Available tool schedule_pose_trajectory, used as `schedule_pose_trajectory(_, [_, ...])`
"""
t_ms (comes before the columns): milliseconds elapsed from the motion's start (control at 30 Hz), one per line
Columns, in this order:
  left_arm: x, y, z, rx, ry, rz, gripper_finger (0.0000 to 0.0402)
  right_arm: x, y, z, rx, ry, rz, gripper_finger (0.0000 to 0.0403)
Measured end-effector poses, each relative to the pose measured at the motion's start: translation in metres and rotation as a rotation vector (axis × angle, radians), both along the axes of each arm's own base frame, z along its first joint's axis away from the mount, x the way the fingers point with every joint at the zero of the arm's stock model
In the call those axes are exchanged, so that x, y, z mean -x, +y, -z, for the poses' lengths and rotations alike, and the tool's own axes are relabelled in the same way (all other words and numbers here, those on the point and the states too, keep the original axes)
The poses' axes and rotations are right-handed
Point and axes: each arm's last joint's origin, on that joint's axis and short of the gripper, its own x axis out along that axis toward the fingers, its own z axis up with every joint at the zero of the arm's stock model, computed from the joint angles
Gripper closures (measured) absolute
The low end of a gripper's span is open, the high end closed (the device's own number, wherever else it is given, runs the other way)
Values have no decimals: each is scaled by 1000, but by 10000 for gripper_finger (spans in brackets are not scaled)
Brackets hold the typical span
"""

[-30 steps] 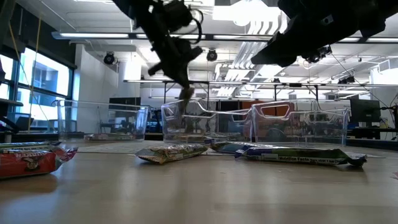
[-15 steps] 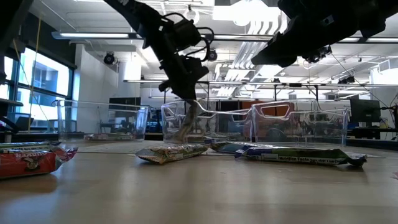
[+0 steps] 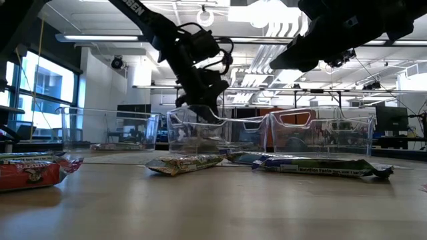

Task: Pick and place Granola Bars by type
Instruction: Put the yellow granola bar into the middle transparent bin

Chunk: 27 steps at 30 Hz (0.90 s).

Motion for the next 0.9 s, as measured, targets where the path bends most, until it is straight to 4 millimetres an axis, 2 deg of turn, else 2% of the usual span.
schedule_pose_trajectory(100, [-6,2,-14,-20,-45,1,258,0,0,-1,-2,-8,0,284])
schedule_pose_trajectory(200, [-12,3,-35,-15,-75,29,249,0,0,-1,-7,-9,-14,284])
schedule_pose_trajectory(400, [-12,-5,-103,153,-89,237,248,-9,6,1,-24,-68,-136,284])
schedule_pose_trajectory(533, [2,-12,-157,153,-45,257,247,-28,15,14,21,-153,-258,284])
schedule_pose_trajectory(667, [19,-25,-202,71,-11,200,247,-55,25,32,105,-130,-324,284])
schedule_pose_trajectory(767, [29,-37,-224,24,1,182,247,-80,33,37,134,-98,-346,284])
schedule_pose_trajectory(900, [38,-53,-238,-2,35,177,247,-111,40,43,194,30,-409,284])
